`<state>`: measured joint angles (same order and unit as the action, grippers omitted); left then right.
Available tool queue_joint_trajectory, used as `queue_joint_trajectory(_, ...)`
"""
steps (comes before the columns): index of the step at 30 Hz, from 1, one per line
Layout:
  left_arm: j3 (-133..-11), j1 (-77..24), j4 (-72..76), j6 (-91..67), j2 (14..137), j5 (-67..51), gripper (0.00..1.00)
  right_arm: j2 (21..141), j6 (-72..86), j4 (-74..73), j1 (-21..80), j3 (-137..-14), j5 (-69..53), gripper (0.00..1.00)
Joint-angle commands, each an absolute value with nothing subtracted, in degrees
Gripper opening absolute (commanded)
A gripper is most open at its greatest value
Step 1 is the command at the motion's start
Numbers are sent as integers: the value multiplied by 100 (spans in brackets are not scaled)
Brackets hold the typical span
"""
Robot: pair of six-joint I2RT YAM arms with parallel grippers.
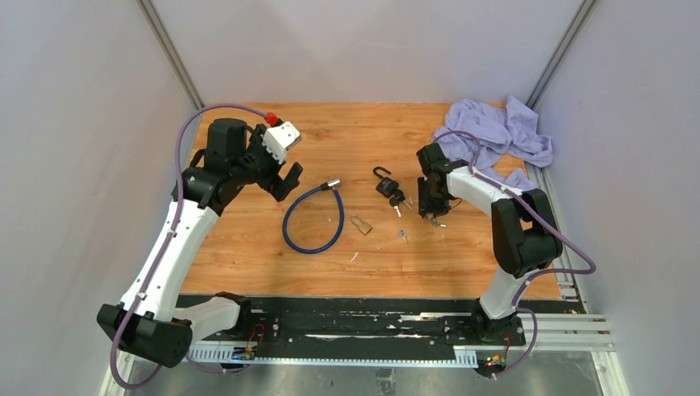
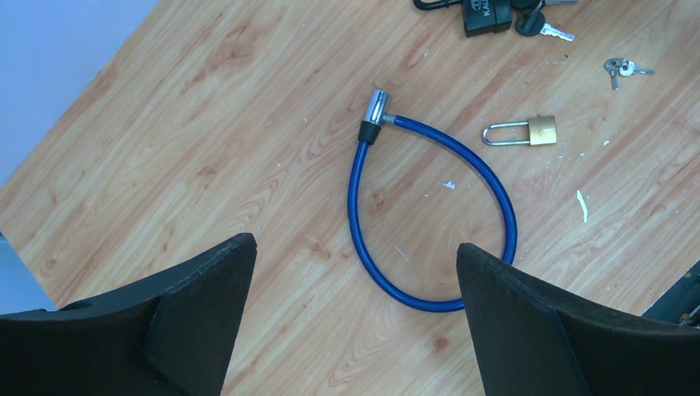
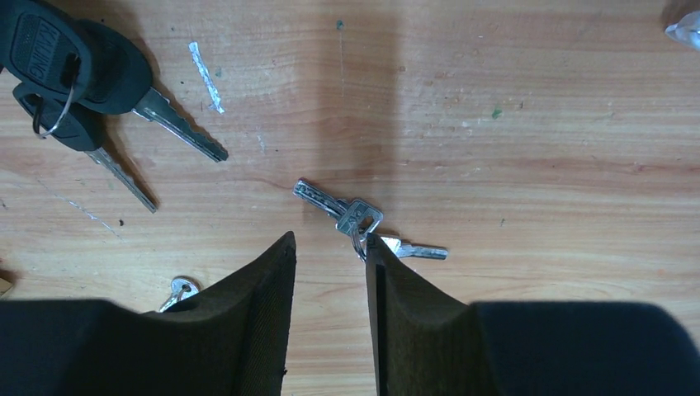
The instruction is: Unlock with the key
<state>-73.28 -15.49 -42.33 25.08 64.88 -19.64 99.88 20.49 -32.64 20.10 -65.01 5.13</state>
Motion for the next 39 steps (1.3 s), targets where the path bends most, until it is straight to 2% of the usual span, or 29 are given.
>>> queue_joint_trajectory(1, -7421, -1512, -4232, 2553, 6367, -2070, 95, 10065, 1990, -3228, 1909, -6441, 487, 34)
queue_joint_trajectory(12, -7408, -1512, -4239, 2544, 6337, -2092, 95, 9884, 1981, -3146, 1837, -6119, 414, 27)
queue_joint_trajectory(21, -7400, -1512, -4259, 2544, 6307, -2076, 96, 9888, 1947, -3146, 1829, -6158, 257, 1)
queue_joint_trajectory(31, -7384, -1512, -4614, 2755, 6277, -2500, 98, 9617, 1862, -3228, 1829, -6297, -438, 1)
queue_joint_trajectory(39, -7074, -1512, -5106, 3503, 6051, -3545, 98, 9043, 2029, -3294, 1932, -6347, -1917, 1)
